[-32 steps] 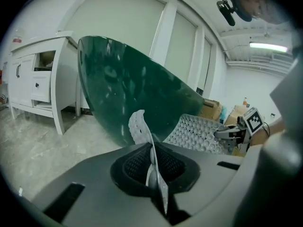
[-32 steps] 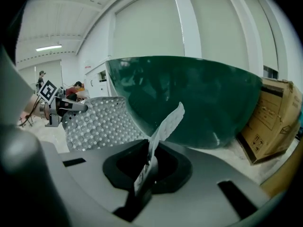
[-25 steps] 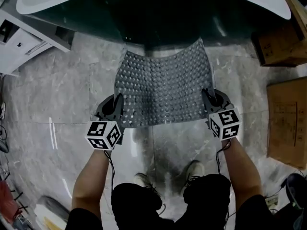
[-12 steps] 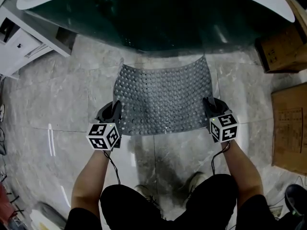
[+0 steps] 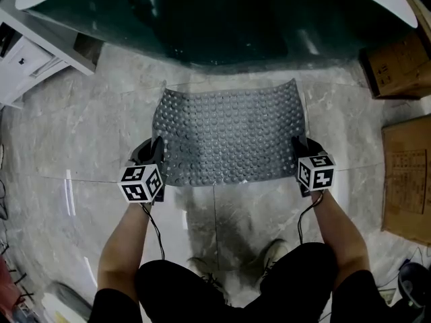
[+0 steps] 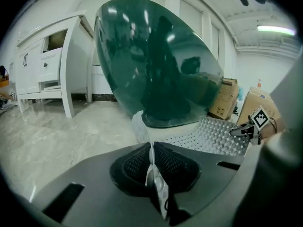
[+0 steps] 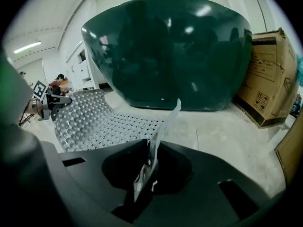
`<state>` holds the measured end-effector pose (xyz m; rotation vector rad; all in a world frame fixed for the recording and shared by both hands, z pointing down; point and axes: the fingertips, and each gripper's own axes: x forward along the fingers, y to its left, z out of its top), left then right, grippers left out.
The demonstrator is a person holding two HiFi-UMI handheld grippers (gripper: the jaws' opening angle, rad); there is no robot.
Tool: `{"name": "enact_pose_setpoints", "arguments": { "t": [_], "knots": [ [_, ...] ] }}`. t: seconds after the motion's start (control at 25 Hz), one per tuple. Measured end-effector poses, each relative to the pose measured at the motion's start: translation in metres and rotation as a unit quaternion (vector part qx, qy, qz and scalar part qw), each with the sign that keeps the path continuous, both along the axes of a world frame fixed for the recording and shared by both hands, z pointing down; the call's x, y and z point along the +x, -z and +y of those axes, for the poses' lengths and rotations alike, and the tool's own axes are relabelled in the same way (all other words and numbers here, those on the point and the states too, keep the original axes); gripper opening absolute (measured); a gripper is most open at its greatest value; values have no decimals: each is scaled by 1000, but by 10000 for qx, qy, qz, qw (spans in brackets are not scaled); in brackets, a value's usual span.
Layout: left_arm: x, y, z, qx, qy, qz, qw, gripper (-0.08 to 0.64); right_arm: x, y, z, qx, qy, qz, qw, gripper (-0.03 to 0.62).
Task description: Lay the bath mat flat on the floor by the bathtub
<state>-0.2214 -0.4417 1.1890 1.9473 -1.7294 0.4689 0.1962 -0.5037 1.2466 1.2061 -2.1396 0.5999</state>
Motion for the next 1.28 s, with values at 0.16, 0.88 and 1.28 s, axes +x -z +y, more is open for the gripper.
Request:
{"name": "enact_pose_setpoints", "arguments": {
  "t": [0.16,0.88,1.28],
  "knots": [
    [-11,-18,5,-219,250,-111,9994,35,14,-20,2,-185,-140,305,9993,48],
    [-23,-39,20,-556,386,-1475,9867,109,28,-22,-1,140,-184,1048,9942,181],
    [17,-15,10,-109,-122,-1338,9909,107,-3,-5,0,358,228,873,9953,22]
  ]
}}
